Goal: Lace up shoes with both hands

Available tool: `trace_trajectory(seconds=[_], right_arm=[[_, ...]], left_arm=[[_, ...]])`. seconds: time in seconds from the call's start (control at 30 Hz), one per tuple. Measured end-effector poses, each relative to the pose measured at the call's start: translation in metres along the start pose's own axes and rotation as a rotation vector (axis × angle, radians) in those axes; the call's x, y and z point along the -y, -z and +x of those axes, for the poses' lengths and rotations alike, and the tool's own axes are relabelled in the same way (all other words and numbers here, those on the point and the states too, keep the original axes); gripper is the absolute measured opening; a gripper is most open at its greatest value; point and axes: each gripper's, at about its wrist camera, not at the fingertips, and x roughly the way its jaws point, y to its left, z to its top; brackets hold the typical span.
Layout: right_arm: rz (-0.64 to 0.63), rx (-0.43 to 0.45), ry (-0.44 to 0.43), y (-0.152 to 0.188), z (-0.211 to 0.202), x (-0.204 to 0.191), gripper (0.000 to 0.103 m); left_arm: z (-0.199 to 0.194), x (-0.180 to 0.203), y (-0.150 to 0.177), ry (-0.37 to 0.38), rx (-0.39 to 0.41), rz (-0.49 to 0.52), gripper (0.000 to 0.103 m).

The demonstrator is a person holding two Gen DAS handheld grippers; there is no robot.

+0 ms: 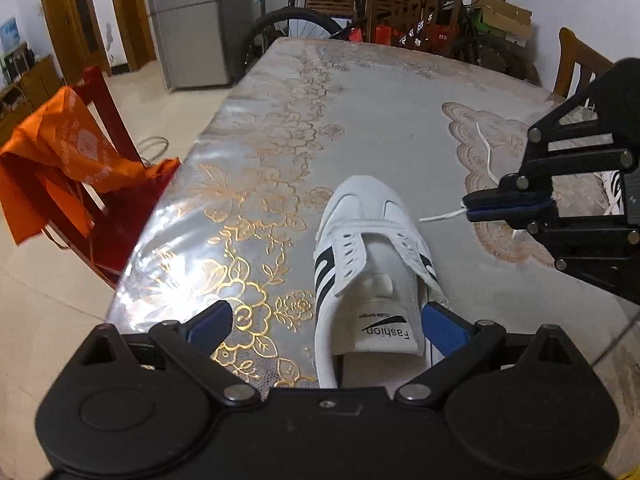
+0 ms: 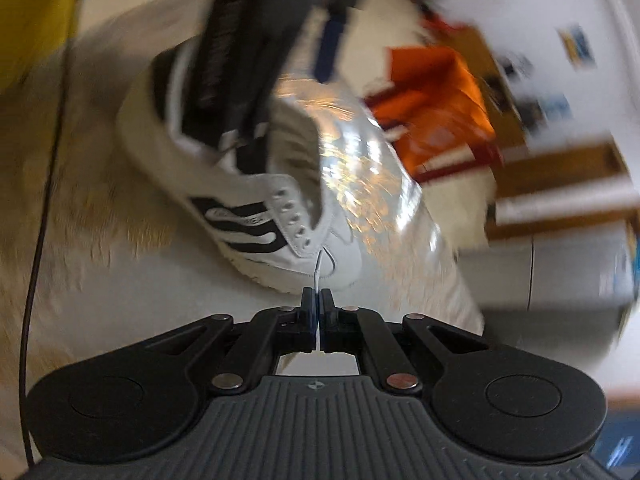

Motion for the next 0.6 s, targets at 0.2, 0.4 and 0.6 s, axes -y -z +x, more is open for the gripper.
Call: trace_trajectory(seconds=[0.2,0.4,0.6], right_arm=[[-0.342,0.008,-0.043,0.005,0.006,-0.001,0.0],[-0.49,0.038,-0.054,0.011,0.01,0.009,0.0],[-0.562,0.073,-0.061,0.01,0.008,0.013,0.0]], left_arm=[[0.001,-0.001,0.001,0.032,0.012,-0.023,0.101],[0.003,-0.001,-0.001,0.044,0.016,-0.027,0.101],[0.006,-0.002,-0.001,0.045,0.008,-0.039,0.101]])
